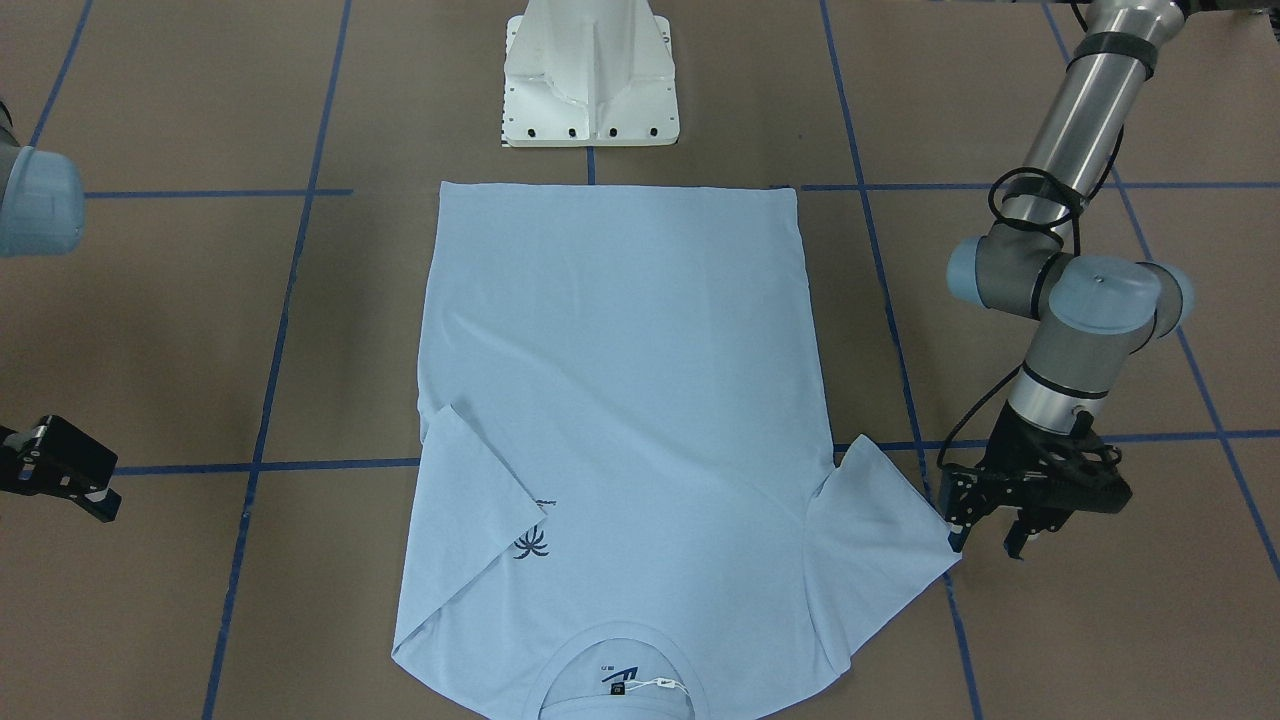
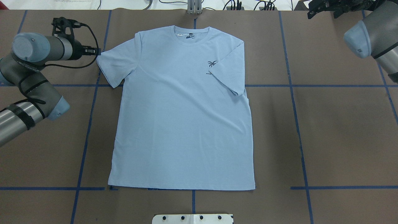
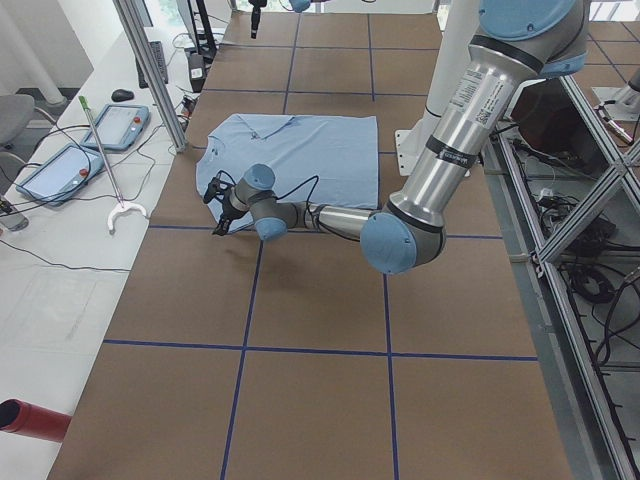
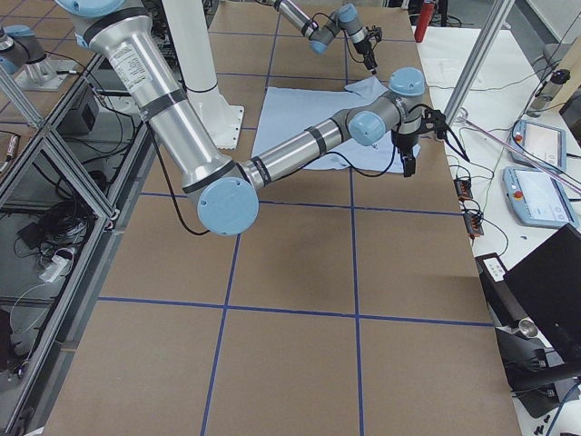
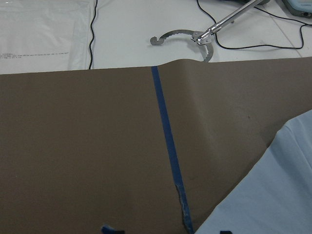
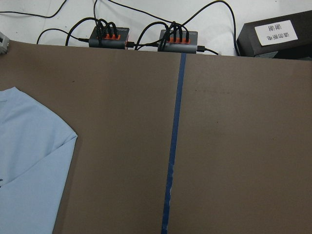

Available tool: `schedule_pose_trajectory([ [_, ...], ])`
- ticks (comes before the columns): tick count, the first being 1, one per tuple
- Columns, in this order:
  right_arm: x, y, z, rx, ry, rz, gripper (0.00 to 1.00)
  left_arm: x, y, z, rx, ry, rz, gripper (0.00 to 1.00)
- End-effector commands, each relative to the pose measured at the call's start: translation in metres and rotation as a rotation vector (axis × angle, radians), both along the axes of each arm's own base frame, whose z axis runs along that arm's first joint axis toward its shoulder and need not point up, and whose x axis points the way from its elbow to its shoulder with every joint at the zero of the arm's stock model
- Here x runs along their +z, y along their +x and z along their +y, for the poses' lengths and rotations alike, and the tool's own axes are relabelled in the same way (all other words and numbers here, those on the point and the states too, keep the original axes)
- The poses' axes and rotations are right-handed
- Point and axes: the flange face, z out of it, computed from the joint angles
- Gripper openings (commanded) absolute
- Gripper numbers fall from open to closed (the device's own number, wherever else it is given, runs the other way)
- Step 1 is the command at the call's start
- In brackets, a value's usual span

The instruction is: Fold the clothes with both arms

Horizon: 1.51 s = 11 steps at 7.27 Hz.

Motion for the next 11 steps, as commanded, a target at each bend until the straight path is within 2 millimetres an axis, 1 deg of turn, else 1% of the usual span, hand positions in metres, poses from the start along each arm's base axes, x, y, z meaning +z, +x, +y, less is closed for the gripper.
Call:
schedule_pose_trajectory([
  [1,0.002,0.000,0.000,0.000,-0.002,0.001,1.00,0.005,0.018,0.003,0.009,-0.003,-0.016,0.59],
  [2,0.002,0.000,0.000,0.000,-0.004,0.002,1.00,0.005,0.020,0.005,0.012,-0.003,-0.016,0.56],
  [3,0.002,0.000,0.000,0.000,-0.002,0.001,1.00,0.006,0.020,0.005,0.012,-0.004,-0.017,0.42],
  [4,0.002,0.000,0.000,0.000,-0.002,0.001,1.00,0.007,0.021,0.005,0.015,-0.006,-0.020,0.32],
  [6,0.003,0.000,0.000,0.000,-0.004,0.002,1.00,0.007,0.023,0.007,0.015,-0.003,-0.023,0.25],
  [7,0.002,0.000,0.000,0.000,-0.004,0.002,1.00,0.006,0.023,0.007,0.015,-0.003,-0.023,0.08],
  [8,0.002,0.000,0.000,0.001,-0.004,0.001,1.00,0.001,0.024,0.006,0.015,0.004,-0.019,0.00],
  [9,0.002,0.000,0.000,0.001,-0.004,0.001,1.00,-0.027,0.024,0.005,0.012,0.033,0.012,0.00],
  [10,0.002,0.000,0.000,0.001,-0.004,0.001,1.00,-0.047,0.024,0.007,0.013,0.028,0.013,0.00],
  [11,0.002,0.000,0.001,0.002,-0.005,0.000,1.00,-0.072,0.038,0.017,0.035,0.003,-0.005,0.00],
])
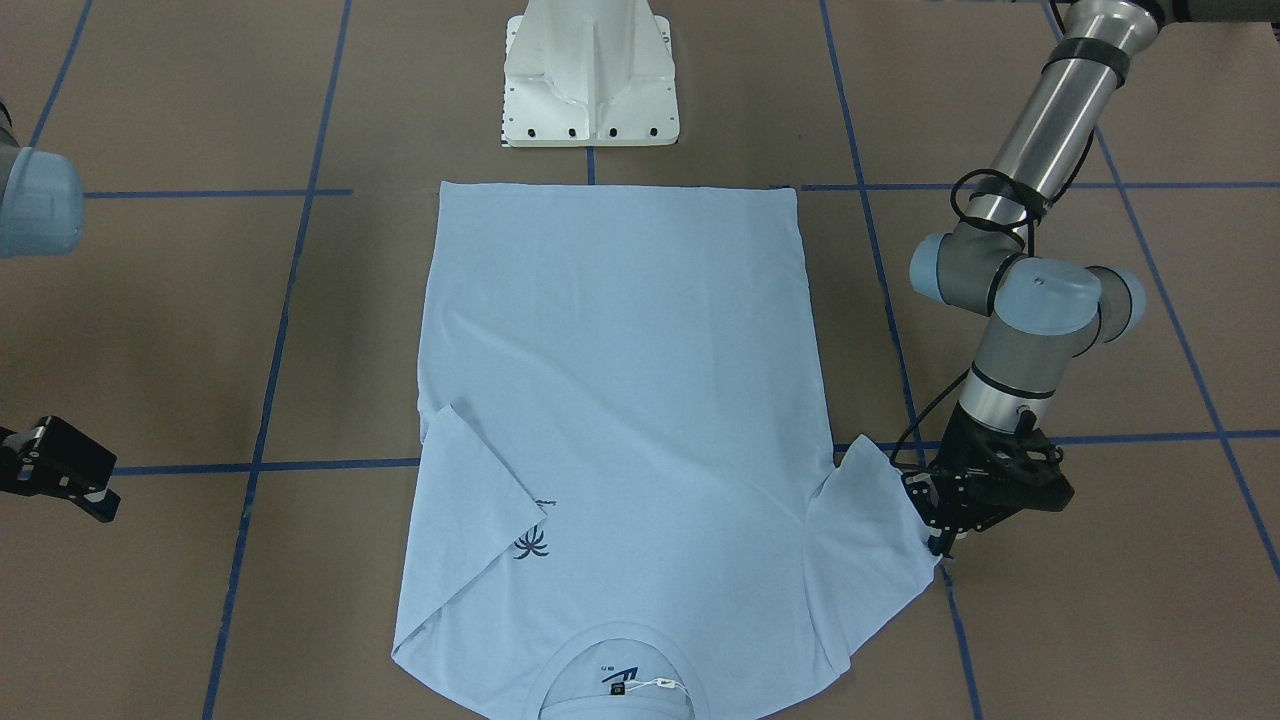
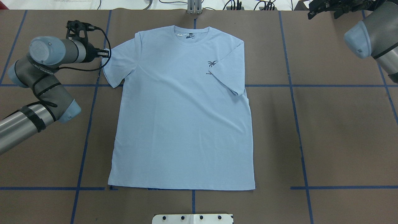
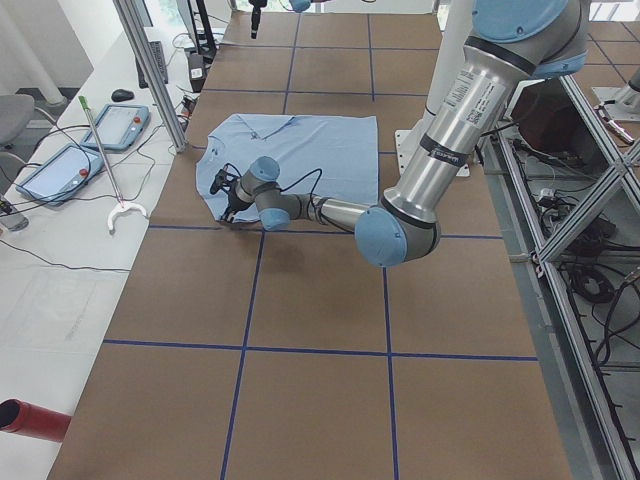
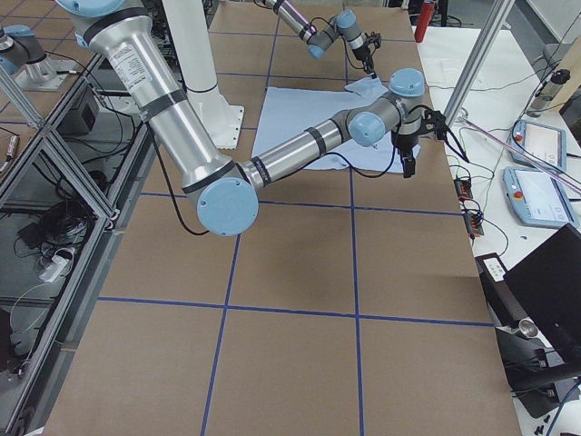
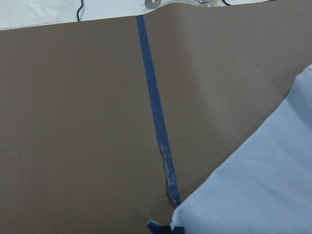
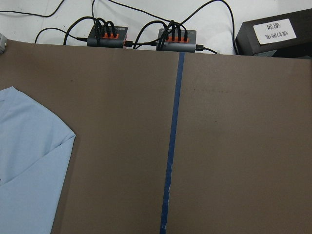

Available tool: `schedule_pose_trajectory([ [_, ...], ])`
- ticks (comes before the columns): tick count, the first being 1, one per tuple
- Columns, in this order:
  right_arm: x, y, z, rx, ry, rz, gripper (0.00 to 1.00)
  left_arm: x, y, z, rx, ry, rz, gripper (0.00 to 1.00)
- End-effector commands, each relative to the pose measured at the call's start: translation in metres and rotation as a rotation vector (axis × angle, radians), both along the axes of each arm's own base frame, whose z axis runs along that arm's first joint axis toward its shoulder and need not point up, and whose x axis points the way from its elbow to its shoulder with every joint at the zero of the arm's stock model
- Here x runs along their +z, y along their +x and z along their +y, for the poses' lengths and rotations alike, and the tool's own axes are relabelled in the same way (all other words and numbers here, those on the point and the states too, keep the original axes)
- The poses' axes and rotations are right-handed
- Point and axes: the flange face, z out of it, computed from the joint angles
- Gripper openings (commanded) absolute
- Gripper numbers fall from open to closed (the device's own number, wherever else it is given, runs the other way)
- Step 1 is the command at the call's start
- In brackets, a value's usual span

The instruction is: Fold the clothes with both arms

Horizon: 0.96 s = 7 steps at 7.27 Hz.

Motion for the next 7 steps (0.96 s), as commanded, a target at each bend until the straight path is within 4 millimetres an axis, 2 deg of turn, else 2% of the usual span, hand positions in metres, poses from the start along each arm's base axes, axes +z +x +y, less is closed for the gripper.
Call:
schedule_pose_trajectory([
  [1,0.002,0.000,0.001,0.002,-0.003,0.002,1.00,-0.056,0.033,0.012,0.006,-0.079,0.004,0.00],
  [2,0.002,0.001,0.002,0.005,-0.005,0.000,1.00,-0.100,0.071,0.014,0.002,-0.131,-0.017,0.00],
  [3,0.002,0.001,0.002,0.007,-0.007,-0.002,1.00,-0.130,0.104,0.023,-0.015,-0.156,-0.030,0.00],
  [4,0.003,0.000,0.003,0.006,-0.009,-0.001,1.00,-0.135,0.110,0.024,-0.016,-0.160,-0.023,0.00],
  [7,0.003,-0.002,0.004,0.003,-0.009,-0.001,1.00,-0.155,0.140,0.005,-0.024,-0.186,-0.028,0.00],
])
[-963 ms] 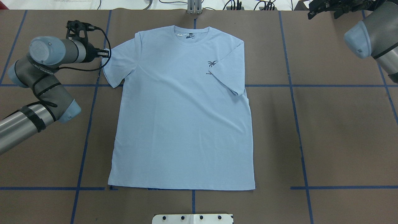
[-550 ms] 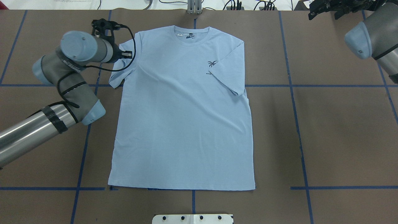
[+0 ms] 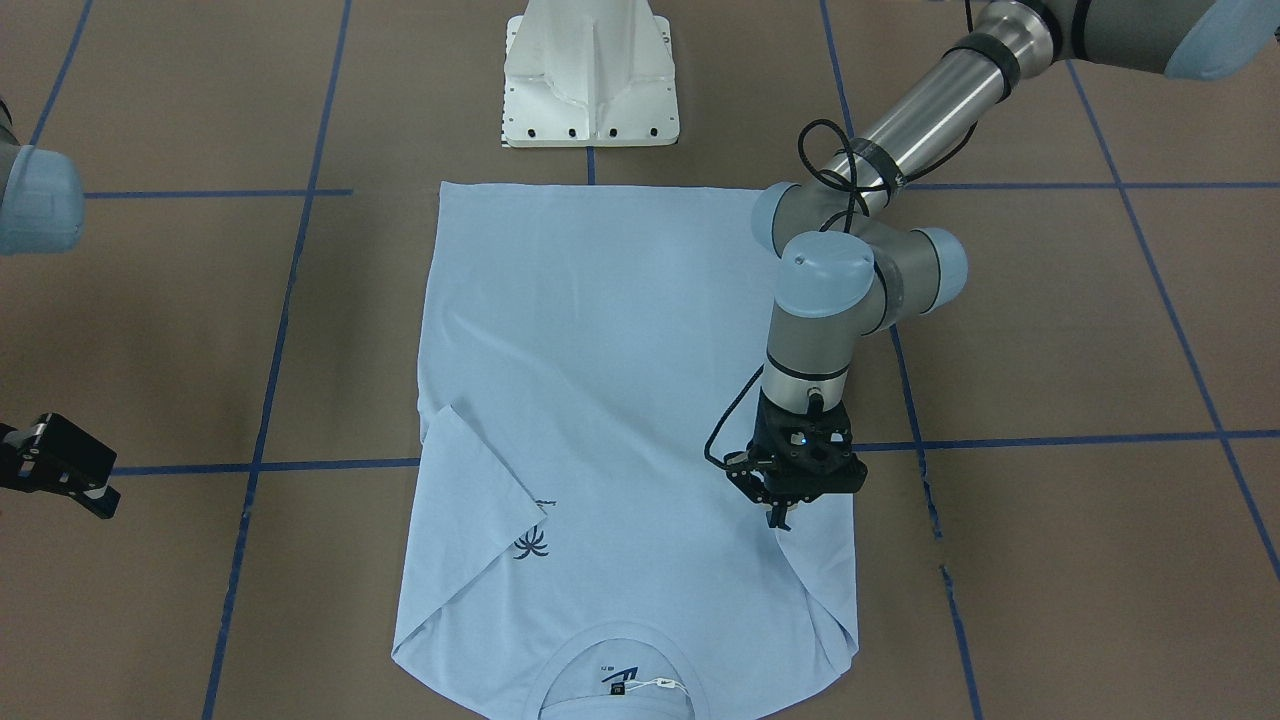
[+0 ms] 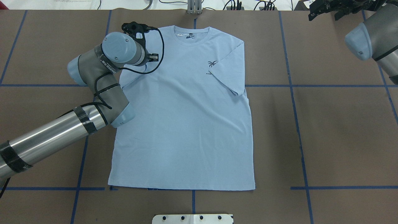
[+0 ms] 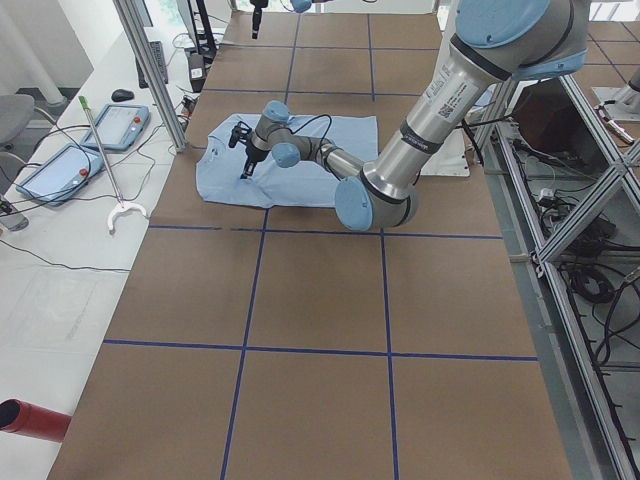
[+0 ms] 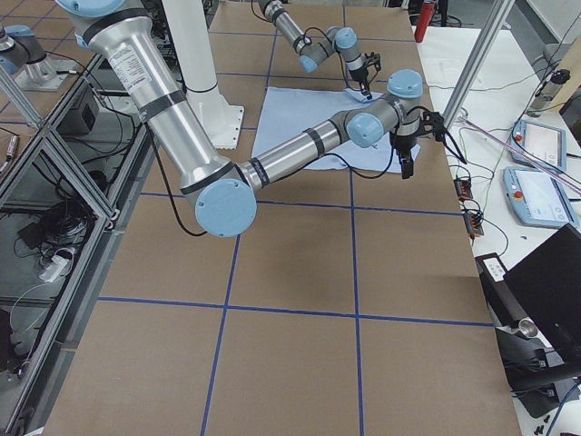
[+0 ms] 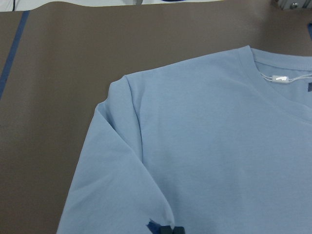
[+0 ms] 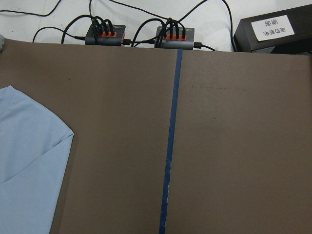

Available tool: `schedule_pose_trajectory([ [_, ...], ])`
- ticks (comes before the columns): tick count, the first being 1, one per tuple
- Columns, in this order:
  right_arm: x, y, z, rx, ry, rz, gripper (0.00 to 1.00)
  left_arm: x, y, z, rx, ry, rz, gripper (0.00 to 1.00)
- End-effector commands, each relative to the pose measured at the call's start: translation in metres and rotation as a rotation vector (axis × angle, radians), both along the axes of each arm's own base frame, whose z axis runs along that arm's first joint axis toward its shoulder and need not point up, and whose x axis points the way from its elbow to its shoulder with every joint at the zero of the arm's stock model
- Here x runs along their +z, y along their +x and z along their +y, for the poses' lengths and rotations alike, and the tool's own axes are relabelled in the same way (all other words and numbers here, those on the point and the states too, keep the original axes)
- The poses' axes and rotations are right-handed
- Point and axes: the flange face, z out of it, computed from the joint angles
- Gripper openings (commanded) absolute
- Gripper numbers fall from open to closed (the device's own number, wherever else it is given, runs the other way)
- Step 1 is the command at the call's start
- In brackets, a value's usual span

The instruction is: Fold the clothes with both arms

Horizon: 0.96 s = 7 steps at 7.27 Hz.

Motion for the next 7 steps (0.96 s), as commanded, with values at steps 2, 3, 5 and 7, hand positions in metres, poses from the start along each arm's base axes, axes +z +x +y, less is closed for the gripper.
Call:
schedule_pose_trajectory([
  [2,-0.001,-0.006,0.002,-0.007,0.002,0.000,1.00,-0.013,0.015,-0.009,-0.014,-0.022,0.009,0.00],
  [3,0.000,-0.009,0.003,-0.012,0.000,0.000,1.00,-0.014,0.015,-0.008,-0.016,-0.023,0.011,0.13],
  [5,-0.018,-0.032,0.021,0.013,-0.034,-0.038,1.00,-0.032,0.003,0.004,0.026,0.039,0.029,1.00],
  [7,-0.032,-0.076,0.095,0.094,-0.090,-0.070,1.00,-0.036,-0.027,0.042,0.159,0.090,0.067,1.00],
])
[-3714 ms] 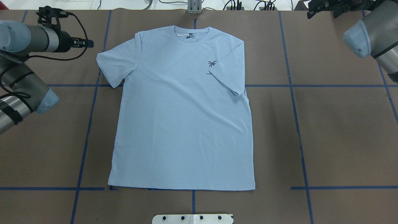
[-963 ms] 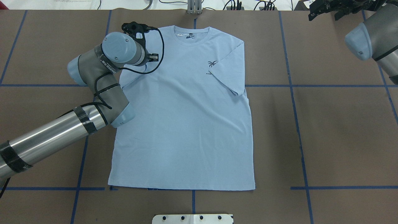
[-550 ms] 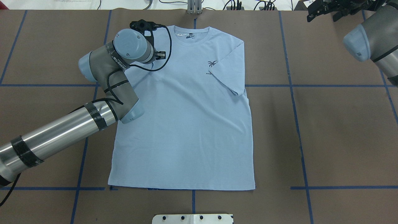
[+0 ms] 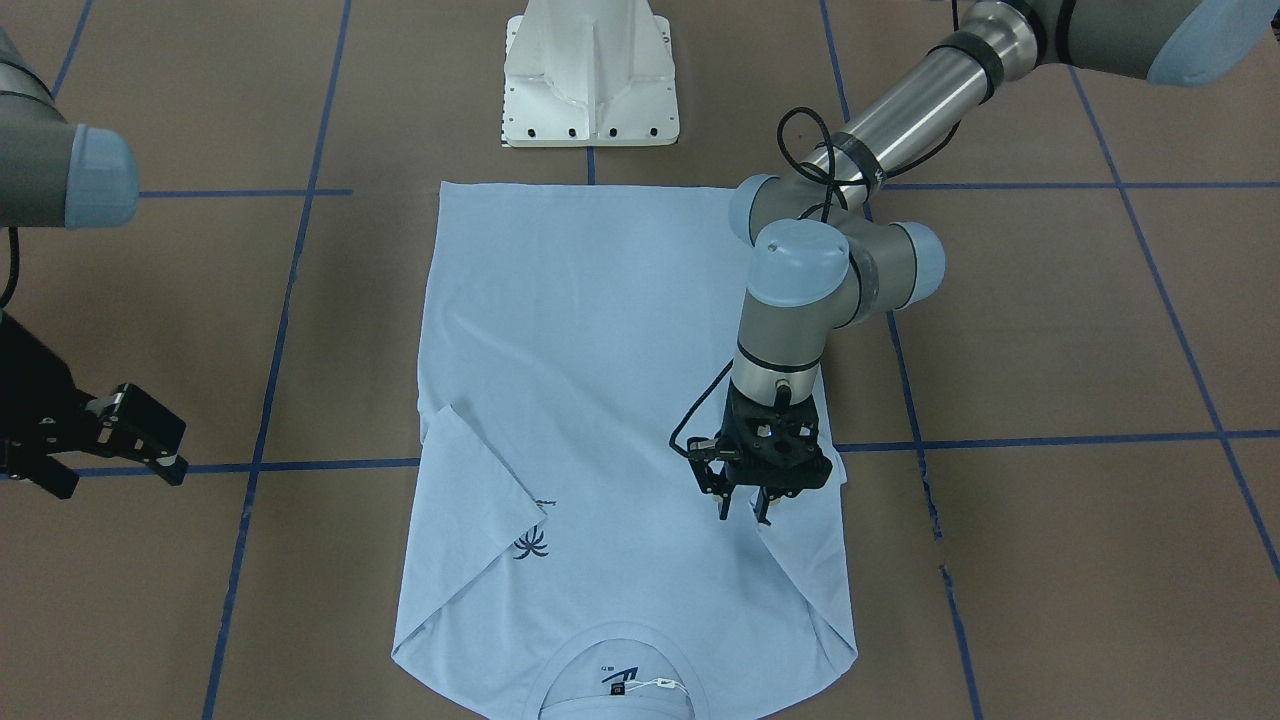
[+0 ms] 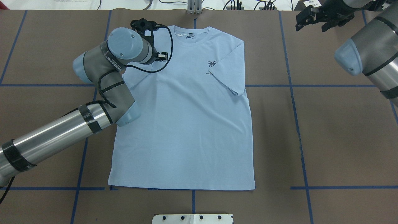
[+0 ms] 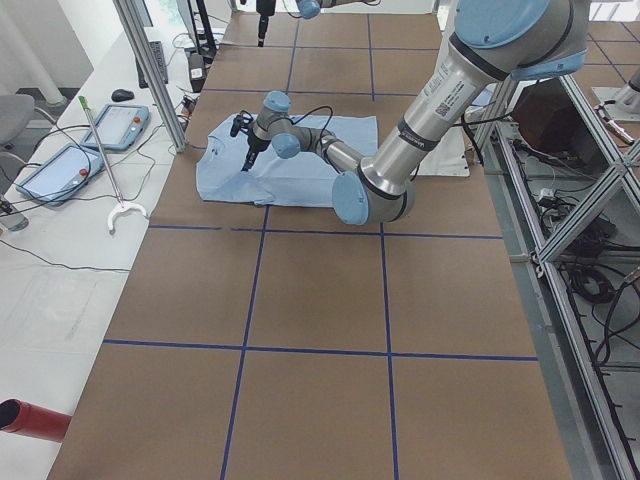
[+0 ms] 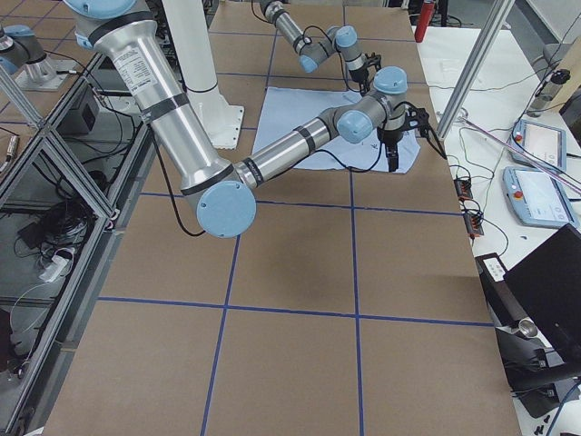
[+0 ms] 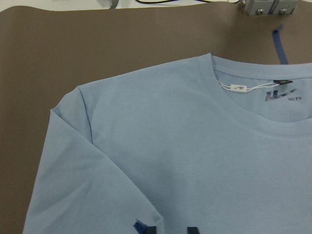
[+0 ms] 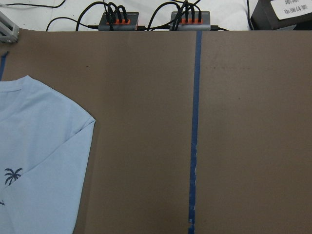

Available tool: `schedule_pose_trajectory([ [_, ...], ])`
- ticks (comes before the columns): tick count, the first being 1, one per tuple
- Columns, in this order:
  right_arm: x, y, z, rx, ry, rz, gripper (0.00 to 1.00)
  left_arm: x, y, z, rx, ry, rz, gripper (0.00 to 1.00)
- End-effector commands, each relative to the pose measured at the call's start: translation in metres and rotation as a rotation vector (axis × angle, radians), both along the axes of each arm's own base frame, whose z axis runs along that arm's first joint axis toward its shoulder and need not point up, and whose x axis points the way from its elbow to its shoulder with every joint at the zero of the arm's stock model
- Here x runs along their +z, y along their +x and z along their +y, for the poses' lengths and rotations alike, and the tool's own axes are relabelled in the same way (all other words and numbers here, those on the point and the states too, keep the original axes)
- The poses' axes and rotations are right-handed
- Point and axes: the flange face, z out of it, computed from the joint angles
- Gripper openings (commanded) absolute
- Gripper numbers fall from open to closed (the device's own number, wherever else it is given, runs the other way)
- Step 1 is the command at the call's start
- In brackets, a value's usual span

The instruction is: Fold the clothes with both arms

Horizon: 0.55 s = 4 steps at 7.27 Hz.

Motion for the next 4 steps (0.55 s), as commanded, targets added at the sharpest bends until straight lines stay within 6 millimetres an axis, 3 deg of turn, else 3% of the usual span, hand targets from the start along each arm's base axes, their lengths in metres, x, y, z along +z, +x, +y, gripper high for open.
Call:
schedule_pose_trajectory([
  [1,-0.020,-0.049,0.089,0.105,-0.085,-0.054,1.00,-0.007,-0.038,0.044,0.072,0.049,0.052,1.00],
  [2,-0.042,-0.067,0.127,0.121,-0.087,-0.094,1.00,-0.013,-0.042,0.053,0.077,0.025,0.029,1.00],
  [3,-0.051,-0.087,0.160,0.126,-0.123,-0.124,1.00,-0.017,-0.043,0.058,0.084,0.025,0.028,1.00],
  [4,-0.052,-0.120,0.201,0.171,-0.142,-0.124,1.00,-0.029,-0.051,0.078,0.095,0.043,0.059,1.00],
])
